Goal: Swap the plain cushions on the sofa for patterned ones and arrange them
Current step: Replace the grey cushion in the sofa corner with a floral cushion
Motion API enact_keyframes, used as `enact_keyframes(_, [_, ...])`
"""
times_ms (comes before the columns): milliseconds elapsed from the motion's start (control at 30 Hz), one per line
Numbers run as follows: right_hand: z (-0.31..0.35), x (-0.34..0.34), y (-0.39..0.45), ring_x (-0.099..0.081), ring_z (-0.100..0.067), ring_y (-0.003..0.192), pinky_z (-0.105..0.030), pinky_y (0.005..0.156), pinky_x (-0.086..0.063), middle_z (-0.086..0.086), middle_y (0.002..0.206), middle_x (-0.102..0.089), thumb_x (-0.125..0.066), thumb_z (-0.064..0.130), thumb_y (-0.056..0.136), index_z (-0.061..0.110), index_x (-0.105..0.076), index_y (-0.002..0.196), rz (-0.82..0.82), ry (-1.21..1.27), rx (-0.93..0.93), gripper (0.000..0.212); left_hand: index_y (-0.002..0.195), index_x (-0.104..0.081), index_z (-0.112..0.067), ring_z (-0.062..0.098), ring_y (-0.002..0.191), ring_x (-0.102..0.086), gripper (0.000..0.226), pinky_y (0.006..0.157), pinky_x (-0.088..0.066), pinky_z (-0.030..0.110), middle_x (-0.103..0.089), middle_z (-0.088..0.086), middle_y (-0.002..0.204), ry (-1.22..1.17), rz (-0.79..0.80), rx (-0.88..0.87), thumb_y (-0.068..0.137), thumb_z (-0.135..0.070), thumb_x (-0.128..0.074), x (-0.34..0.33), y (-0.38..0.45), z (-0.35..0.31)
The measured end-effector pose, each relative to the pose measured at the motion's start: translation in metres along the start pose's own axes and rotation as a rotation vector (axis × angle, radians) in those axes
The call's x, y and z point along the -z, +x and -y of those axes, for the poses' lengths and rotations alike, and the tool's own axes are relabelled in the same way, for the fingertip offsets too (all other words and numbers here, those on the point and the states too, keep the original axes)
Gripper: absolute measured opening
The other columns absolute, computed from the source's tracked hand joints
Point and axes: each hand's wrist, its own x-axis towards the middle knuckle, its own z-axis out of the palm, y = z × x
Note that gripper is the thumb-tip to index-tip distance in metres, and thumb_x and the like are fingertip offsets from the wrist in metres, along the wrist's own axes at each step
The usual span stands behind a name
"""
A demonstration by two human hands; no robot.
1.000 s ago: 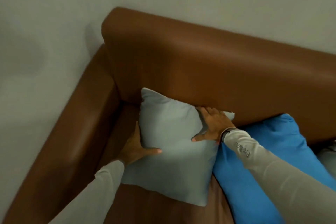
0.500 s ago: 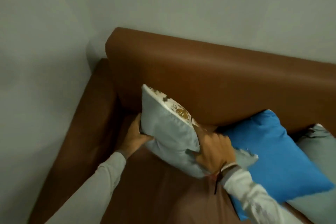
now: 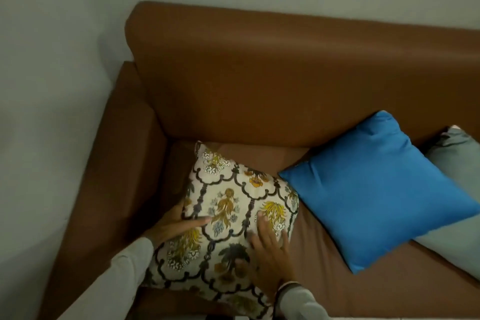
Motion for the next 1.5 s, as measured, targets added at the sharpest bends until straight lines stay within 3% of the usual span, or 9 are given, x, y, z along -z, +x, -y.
enact_keyframes(200, [-0.062, 0.013, 0.049, -0.039, -0.028, 0.142, -0.051, 0.117, -0.032, -0.009, 0.156, -0.039, -0.086, 0.046, 0.067, 0.018, -0.03, 0.152, -0.022, 1.254, -0.649, 0.106, 0.125, -0.054, -0.048, 0.009, 0.111, -0.06, 0.089, 0.1, -0.046, 0.032, -0.061, -0.025, 0.112, -0.135, -0.202, -0.07, 0.051, -0.039, -0.103, -0.011, 0.034, 0.016])
enact_keyframes(300, [-0.061, 0.014, 0.051, -0.058, -0.023, 0.123, -0.046, 0.109, -0.043, -0.005, 0.134, -0.063, -0.094, 0.025, 0.063, 0.027, -0.058, 0.125, 0.017, 1.284, -0.586, 0.072, 0.131, -0.055, -0.051, -0.002, 0.111, -0.065, 0.097, 0.1, -0.05, 0.028, -0.069, -0.023, 0.121, -0.118, -0.27, -0.195, 0.05, -0.035, -0.105, -0.009, 0.028, 0.002])
enact_keyframes(467, [-0.038, 0.035, 0.033, -0.067, -0.022, 0.112, -0.045, 0.098, -0.054, -0.006, 0.124, -0.069, -0.1, 0.007, 0.045, 0.024, -0.052, 0.13, -0.391, 1.367, -0.519, 0.099, 0.141, -0.045, -0.061, -0.011, 0.121, -0.062, 0.11, 0.102, -0.052, 0.02, -0.064, -0.036, 0.133, 0.047, -0.258, -0.506, 0.048, -0.049, -0.104, 0.017, -0.014, -0.075])
enact_keyframes(700, [-0.008, 0.12, 0.091, -0.065, 0.003, 0.102, -0.006, 0.077, -0.05, 0.01, 0.12, -0.063, -0.1, 0.019, 0.045, 0.028, -0.04, 0.131, -0.56, 1.292, -0.375, 0.105, 0.16, -0.022, -0.048, 0.007, 0.14, -0.053, 0.125, 0.115, -0.049, 0.042, -0.057, -0.013, 0.152, 0.303, -0.383, -0.817, 0.06, -0.055, -0.097, 0.075, -0.052, -0.199])
enact_keyframes(867, [-0.014, 0.149, 0.125, -0.038, -0.033, 0.14, -0.046, 0.115, -0.035, -0.013, 0.153, -0.038, -0.091, 0.05, 0.052, 0.015, -0.014, 0.153, -0.572, 0.992, -0.401, 0.132, 0.164, -0.006, -0.028, 0.026, 0.141, -0.05, 0.127, 0.114, -0.047, 0.049, -0.051, 0.009, 0.154, 0.565, -0.502, -0.779, 0.071, -0.055, -0.088, 0.068, -0.031, -0.215])
enact_keyframes(1033, [-0.034, 0.19, 0.139, -0.004, -0.029, 0.153, -0.051, 0.121, -0.009, -0.013, 0.165, -0.003, -0.047, 0.1, 0.054, 0.023, 0.006, 0.157, -0.602, 0.121, -0.16, 0.139, 0.165, -0.004, -0.027, 0.032, 0.158, -0.026, 0.115, 0.124, -0.03, 0.058, -0.027, 0.014, 0.17, 0.775, -0.685, -0.694, 0.078, -0.088, -0.049, 0.055, -0.013, -0.163])
enact_keyframes(1200, [-0.05, 0.208, 0.164, -0.008, -0.028, 0.153, -0.054, 0.123, -0.011, -0.013, 0.165, -0.01, -0.045, 0.102, 0.047, 0.035, 0.033, 0.146, -0.306, 0.005, -0.048, 0.143, 0.164, -0.011, -0.027, 0.044, 0.151, -0.035, 0.139, 0.12, -0.031, 0.07, -0.031, 0.026, 0.165, 0.94, -0.694, -0.727, 0.056, -0.089, -0.071, 0.067, 0.008, -0.15])
enact_keyframes(1333, [-0.059, 0.203, 0.177, -0.052, -0.03, 0.114, -0.048, 0.102, -0.044, -0.01, 0.128, -0.051, -0.054, 0.097, 0.051, 0.037, 0.021, 0.151, -0.348, 0.087, -0.01, 0.138, 0.161, -0.03, -0.016, 0.043, 0.117, -0.064, 0.132, 0.106, -0.05, 0.064, -0.064, 0.023, 0.128, 0.938, -0.721, -0.769, 0.056, -0.077, -0.083, 0.072, 0.023, -0.162])
enact_keyframes(1500, [-0.047, 0.215, 0.179, -0.047, -0.021, 0.077, -0.041, 0.074, -0.047, -0.001, 0.091, -0.05, -0.049, 0.09, 0.067, 0.028, -0.005, 0.157, -0.487, -0.002, 0.096, 0.117, 0.144, -0.056, -0.004, 0.039, 0.089, -0.066, 0.108, 0.074, -0.06, 0.05, -0.068, 0.019, 0.099, 0.861, -0.682, -0.773, 0.059, -0.057, -0.093, 0.076, 0.014, -0.167])
